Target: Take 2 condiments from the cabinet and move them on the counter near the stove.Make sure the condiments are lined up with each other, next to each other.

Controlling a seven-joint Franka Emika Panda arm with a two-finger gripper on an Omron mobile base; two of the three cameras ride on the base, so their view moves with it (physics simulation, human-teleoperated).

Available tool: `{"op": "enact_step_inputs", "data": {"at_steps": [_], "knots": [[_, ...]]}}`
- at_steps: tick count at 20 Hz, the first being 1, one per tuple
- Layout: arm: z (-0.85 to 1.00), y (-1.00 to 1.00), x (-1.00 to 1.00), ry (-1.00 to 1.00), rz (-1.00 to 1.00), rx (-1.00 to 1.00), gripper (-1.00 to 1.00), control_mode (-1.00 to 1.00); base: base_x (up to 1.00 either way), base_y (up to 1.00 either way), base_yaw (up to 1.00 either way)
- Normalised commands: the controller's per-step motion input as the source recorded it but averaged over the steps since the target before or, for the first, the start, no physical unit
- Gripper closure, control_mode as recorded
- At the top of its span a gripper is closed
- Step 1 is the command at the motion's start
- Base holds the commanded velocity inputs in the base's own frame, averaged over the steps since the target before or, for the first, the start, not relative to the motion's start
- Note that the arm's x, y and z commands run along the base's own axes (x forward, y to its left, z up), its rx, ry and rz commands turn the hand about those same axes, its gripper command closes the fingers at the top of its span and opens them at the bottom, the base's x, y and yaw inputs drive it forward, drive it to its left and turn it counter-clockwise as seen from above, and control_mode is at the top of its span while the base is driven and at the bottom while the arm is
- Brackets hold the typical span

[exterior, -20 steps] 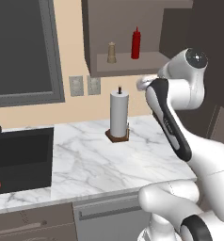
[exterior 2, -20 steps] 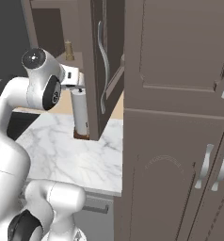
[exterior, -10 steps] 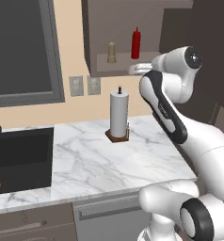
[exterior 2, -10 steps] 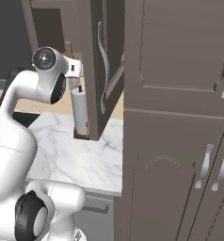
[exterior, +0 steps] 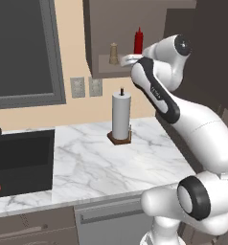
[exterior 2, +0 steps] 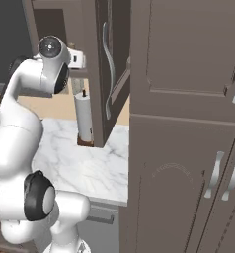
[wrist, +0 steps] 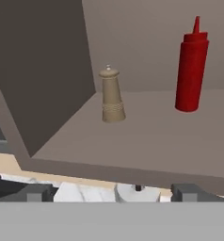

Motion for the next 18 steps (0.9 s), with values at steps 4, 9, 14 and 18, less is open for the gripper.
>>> {"op": "enact_step_inputs", "data": {"at_steps": [4,9,14,18], "knots": [[-0.01,0.06,0.45,0.0,0.03,0.0,-1.0,-1.0,0.0,0.0,0.0],[-0.01,0.02,0.4,0.0,0.01,0.0,-1.0,-1.0,0.0,0.0,0.0],[0.0,0.04,0.39,0.0,0.02,0.0,-1.0,-1.0,0.0,0.0,0.0],[0.0,0.1,0.38,0.0,0.01,0.0,-1.0,-1.0,0.0,0.0,0.0]]}}
